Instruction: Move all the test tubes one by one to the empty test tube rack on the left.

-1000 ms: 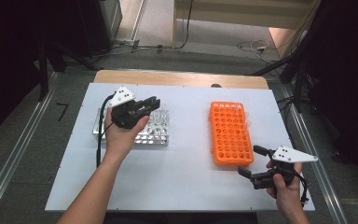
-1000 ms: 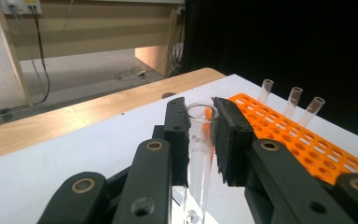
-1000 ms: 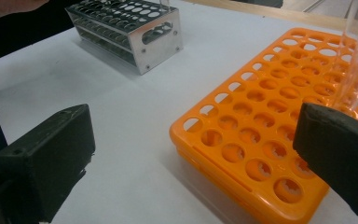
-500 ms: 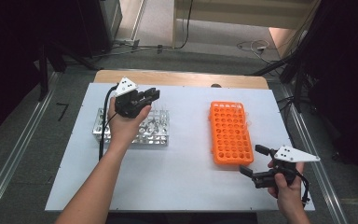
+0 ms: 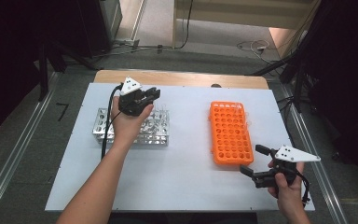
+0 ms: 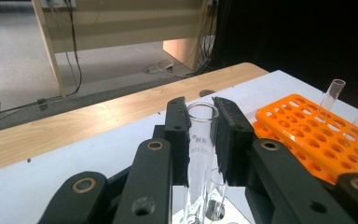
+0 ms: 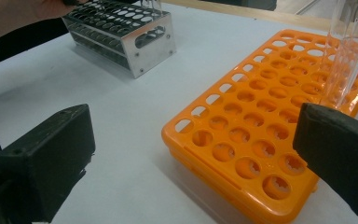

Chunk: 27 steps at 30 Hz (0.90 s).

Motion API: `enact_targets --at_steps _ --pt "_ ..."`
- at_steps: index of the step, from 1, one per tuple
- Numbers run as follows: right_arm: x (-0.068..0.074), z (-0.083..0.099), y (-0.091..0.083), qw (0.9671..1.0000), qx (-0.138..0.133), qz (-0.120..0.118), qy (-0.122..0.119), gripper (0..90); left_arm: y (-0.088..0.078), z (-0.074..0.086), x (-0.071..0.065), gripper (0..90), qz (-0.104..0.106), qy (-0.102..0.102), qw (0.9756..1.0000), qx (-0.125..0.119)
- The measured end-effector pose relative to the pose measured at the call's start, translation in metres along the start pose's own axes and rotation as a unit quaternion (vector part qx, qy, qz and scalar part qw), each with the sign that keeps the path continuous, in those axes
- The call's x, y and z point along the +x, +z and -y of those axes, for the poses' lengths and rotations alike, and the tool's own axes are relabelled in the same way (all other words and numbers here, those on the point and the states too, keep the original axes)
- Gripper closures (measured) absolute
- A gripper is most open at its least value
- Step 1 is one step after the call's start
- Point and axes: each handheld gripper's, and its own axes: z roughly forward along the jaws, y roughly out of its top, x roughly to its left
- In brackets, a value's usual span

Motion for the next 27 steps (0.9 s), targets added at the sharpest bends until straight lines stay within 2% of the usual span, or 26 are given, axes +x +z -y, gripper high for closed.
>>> enact_targets --at_steps 9,27 --pt "0.000 0.000 0.000 1.0000 0.000 0.000 0.000 0.0 0.007 0.010 -0.001 75.6 -0.014 -0.007 0.9998 0.013" --pt "0.000 0.001 0.002 1.0000 0.003 0.000 -0.002 0.0 0.011 0.024 -0.003 75.6 -0.020 -0.013 0.9991 0.036"
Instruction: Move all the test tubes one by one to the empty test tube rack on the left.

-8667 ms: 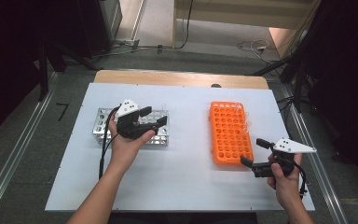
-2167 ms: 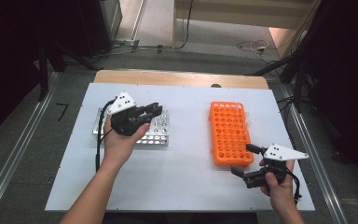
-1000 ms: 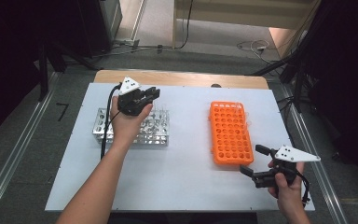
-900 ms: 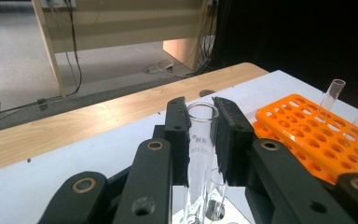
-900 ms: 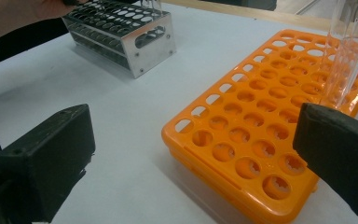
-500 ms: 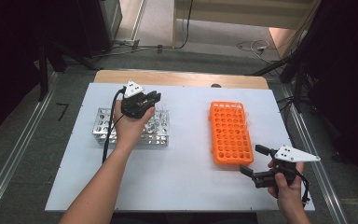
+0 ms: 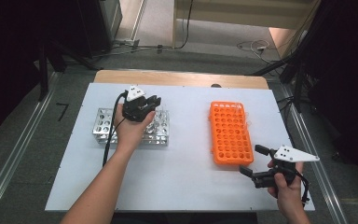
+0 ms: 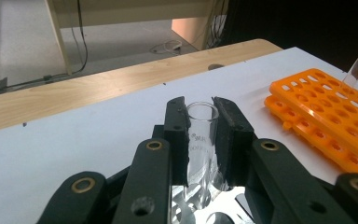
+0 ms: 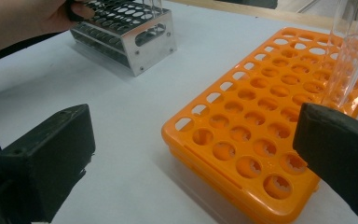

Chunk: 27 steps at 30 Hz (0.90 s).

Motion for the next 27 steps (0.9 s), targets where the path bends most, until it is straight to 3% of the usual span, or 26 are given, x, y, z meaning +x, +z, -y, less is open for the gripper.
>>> enact_targets --at_steps 14,20,27 --pt "-0.0003 0.0003 0.0007 1.0000 0.000 0.000 0.000 0.0 0.0024 0.0039 -0.0031 75.1 -0.003 0.015 0.9995 0.029" --pt "-0.0004 0.0007 0.0016 1.0000 0.003 -0.001 0.000 0.0 0.0063 0.0060 0.0009 73.7 0.003 -0.005 0.9980 0.062" --pt "-0.0005 0.0009 0.0025 1.0000 0.004 0.000 -0.001 0.0 0.0048 0.0053 0.0013 67.4 0.005 -0.011 0.9980 0.061"
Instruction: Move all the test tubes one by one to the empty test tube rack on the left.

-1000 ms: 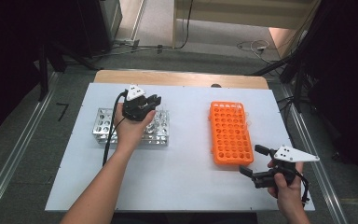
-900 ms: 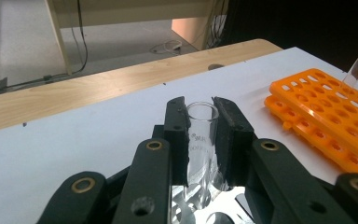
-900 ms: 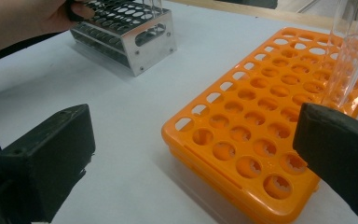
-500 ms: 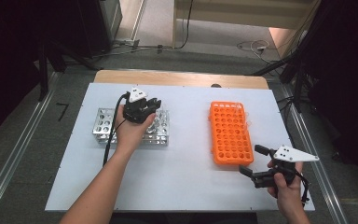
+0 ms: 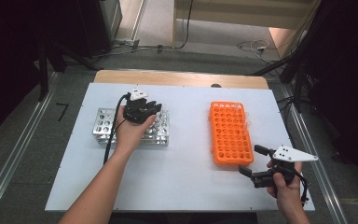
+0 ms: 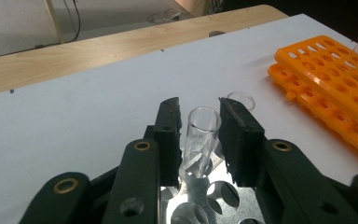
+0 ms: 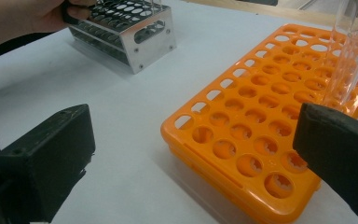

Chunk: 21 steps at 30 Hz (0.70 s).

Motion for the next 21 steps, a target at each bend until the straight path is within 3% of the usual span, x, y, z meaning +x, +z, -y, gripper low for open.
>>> enact_targets --at_steps 3,7,13,21 --pt "-0.001 0.000 0.000 1.0000 0.000 0.001 0.000 0.0 -0.004 -0.001 0.001 65.7 0.005 -0.011 0.9999 0.000" --pt "-0.001 0.000 0.001 1.0000 0.002 0.001 0.000 0.0 -0.014 -0.001 0.000 56.4 0.016 -0.015 0.9996 -0.017" --pt "0.000 -0.001 0.003 1.0000 0.001 0.006 0.000 0.0 -0.031 0.003 -0.007 37.8 0.036 -0.007 0.9986 -0.038" --pt "-0.003 -0.002 0.008 0.9999 0.004 0.012 0.003 0.0 -0.053 0.018 -0.017 22.2 0.066 -0.005 0.9957 -0.065"
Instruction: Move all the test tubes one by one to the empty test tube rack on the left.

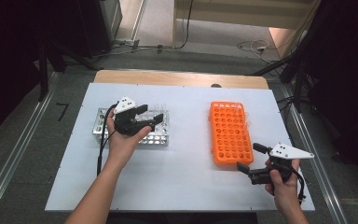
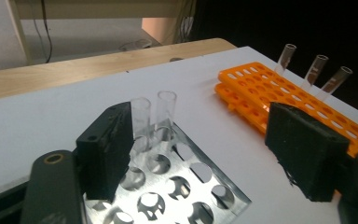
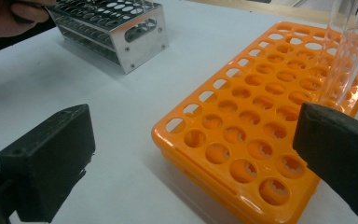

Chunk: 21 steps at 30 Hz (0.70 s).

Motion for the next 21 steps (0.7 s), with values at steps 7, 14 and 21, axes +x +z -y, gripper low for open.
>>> enact_targets --at_steps 7,14,21 --pt "-0.005 -0.002 0.005 1.0000 0.003 0.008 0.003 0.0 -0.016 0.012 -0.009 13.4 0.014 0.005 0.9999 -0.009" --pt "-0.016 -0.004 0.012 0.9996 0.005 0.023 0.017 0.0 -0.026 0.022 -0.019 7.4 0.026 0.016 0.9995 -0.006" --pt "-0.029 -0.010 0.024 0.9987 0.013 0.043 0.025 0.0 -0.032 0.035 -0.022 0.9 0.045 0.013 0.9989 -0.006"
